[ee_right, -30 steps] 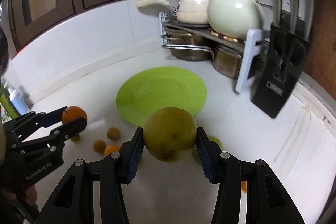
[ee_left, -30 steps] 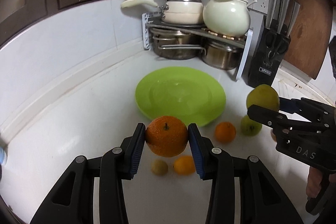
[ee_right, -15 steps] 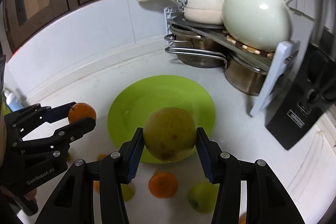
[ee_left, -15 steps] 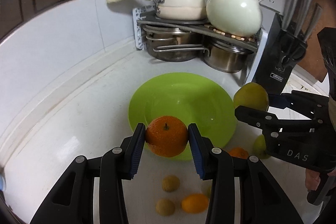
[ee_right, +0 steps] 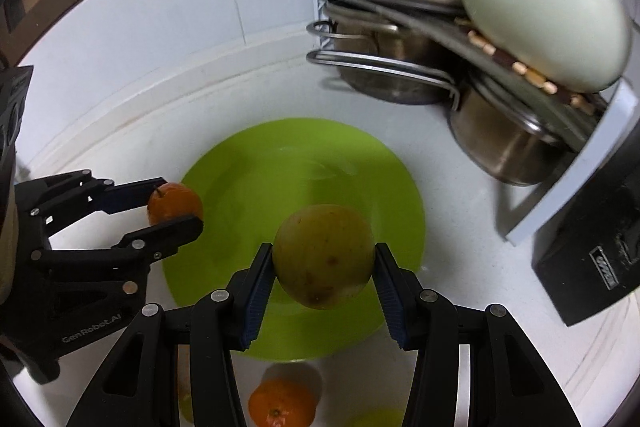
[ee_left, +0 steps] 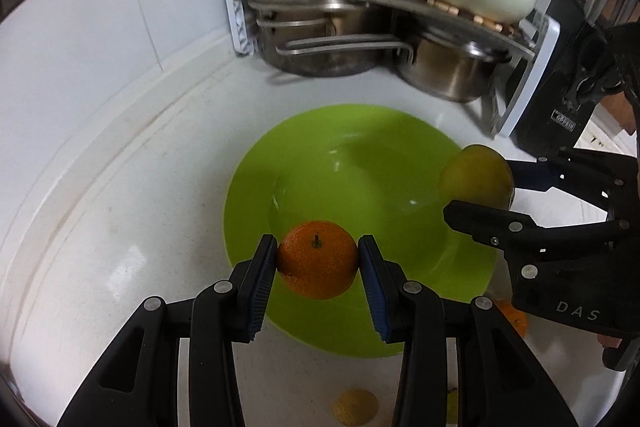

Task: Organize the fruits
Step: 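Carry the orange and yellow pear over the green plate with both grippers, then open both grippers to release the orange and pear onto the plate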

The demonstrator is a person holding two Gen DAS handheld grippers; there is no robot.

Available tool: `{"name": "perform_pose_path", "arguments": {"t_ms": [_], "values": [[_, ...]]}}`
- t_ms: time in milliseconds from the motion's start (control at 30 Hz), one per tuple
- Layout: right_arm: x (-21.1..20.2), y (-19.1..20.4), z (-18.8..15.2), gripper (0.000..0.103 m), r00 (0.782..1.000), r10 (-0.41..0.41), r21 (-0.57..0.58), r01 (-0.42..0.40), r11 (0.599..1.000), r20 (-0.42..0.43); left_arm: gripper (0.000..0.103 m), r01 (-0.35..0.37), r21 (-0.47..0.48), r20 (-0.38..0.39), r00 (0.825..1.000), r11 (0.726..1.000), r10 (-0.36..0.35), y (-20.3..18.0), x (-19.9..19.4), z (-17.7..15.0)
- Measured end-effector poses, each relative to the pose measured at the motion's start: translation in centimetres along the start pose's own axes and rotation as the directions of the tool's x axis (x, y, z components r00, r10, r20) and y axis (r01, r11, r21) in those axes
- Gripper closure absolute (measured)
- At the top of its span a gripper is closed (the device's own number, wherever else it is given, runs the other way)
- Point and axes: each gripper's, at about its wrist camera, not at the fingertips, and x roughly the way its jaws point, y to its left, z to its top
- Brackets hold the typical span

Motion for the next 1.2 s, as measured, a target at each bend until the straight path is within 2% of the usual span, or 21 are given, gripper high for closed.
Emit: {"name": "perform_pose_path", "arguments": {"t_ms": [233, 700, 1000, 1200], "values": [[2.2, -0.1, -0.1, 0.053, 0.998, 0.011, -0.005, -0.012, 1.000, -0.058, 0.062, -0.004, 0.010, -0.035, 0.999, 1.000, 0.004, 0.0, 1.6, -0.2], [3.5, -0.3, 0.0, 0.053, 0.996, 0.016, -0.005, -0.017, 1.000, -0.090, 0.060, -0.011, 0.010, -0.048, 0.999, 1.000, 0.012, -0.1, 2.6, 0.0], [1.2, -0.4, 0.0, 0.048, 1.000, -0.001, -0.002, 0.001, 1.000, -0.017, 0.048, -0.015, -0.013, -0.005, 1.000, 1.000, 0.015, 0.5, 0.2, -0.1], [-2.2, 0.0, 0.1, 0.048, 0.998, -0.006, 0.007, 0.005, 1.000, 0.059, 0.039, -0.033, -0.031, 0.071, 0.997, 0.999, 0.036, 0.8, -3.6, -0.2]]}}
